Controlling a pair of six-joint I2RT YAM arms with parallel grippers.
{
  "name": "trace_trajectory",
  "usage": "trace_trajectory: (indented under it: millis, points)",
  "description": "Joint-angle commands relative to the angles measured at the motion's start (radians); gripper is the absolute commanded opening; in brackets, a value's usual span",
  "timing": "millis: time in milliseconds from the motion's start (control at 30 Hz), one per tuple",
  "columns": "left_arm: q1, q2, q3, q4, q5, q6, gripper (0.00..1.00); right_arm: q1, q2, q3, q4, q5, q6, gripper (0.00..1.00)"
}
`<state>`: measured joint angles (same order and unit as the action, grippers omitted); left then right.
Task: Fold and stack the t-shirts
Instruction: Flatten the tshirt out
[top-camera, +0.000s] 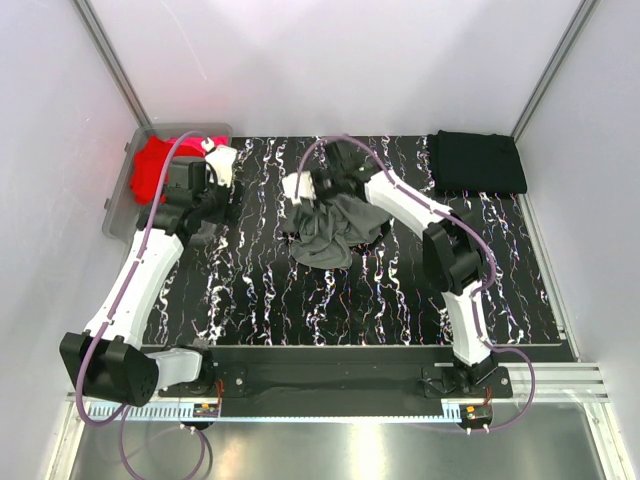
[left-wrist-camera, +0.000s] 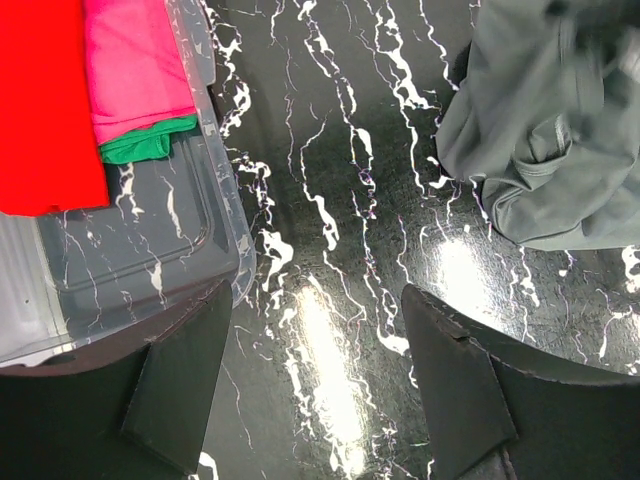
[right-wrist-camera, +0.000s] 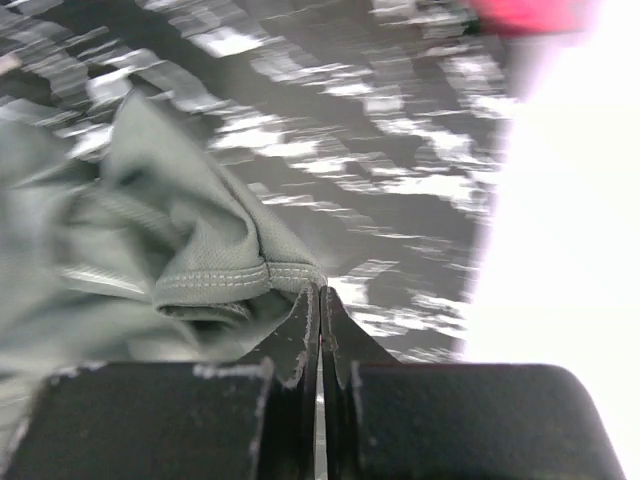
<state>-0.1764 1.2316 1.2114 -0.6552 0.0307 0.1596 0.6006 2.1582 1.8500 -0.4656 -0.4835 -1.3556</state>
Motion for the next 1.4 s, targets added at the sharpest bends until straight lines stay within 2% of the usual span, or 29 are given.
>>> trace_trajectory:
  millis: [0, 300, 433, 600, 700, 833, 900, 1067, 1133, 1300, 1367]
  points:
    - [0.005, -0.009, 0.039, 0.068, 0.022, 0.024, 0.73, 0.008, -0.106, 0.167, 0.047, 0.054, 0.131, 0.00]
    - [-0.001, 0.020, 0.060, 0.137, 0.032, 0.069, 0.71, -0.005, -0.257, 0.322, 0.048, 0.235, 0.115, 0.00]
    - [-0.011, 0.055, 0.082, 0.161, 0.118, 0.103, 0.70, -0.010, -0.299, 0.417, 0.047, 0.324, 0.105, 0.00]
    - [-0.066, 0.137, 0.125, 0.184, 0.144, 0.103, 0.69, -0.010, -0.371, 0.402, 0.047, 0.402, 0.110, 0.00]
    - [-0.090, 0.190, 0.155, 0.201, 0.141, 0.095, 0.69, -0.015, -0.454, 0.267, 0.050, 0.427, 0.116, 0.00]
    - [-0.104, 0.291, 0.232, 0.207, 0.138, 0.081, 0.69, -0.019, -0.607, -0.057, 0.091, 0.445, 0.128, 0.00]
    - [-0.104, 0.334, 0.258, 0.216, 0.150, 0.080, 0.69, -0.019, -0.650, -0.150, 0.093, 0.442, 0.151, 0.00]
    - [-0.109, 0.550, 0.373, 0.215, 0.300, 0.051, 0.63, -0.022, -0.748, -0.429, 0.093, 0.477, 0.219, 0.00]
    - [-0.112, 0.629, 0.463, 0.212, 0.368, 0.017, 0.61, -0.025, -0.782, -0.533, 0.094, 0.511, 0.233, 0.00]
    - [-0.135, 0.926, 0.760, 0.121, 0.465, 0.001, 0.59, -0.042, -0.830, -0.635, 0.091, 0.556, 0.269, 0.00]
    - [-0.155, 1.021, 0.812, 0.117, 0.477, 0.003, 0.60, -0.047, -0.848, -0.644, 0.085, 0.571, 0.288, 0.00]
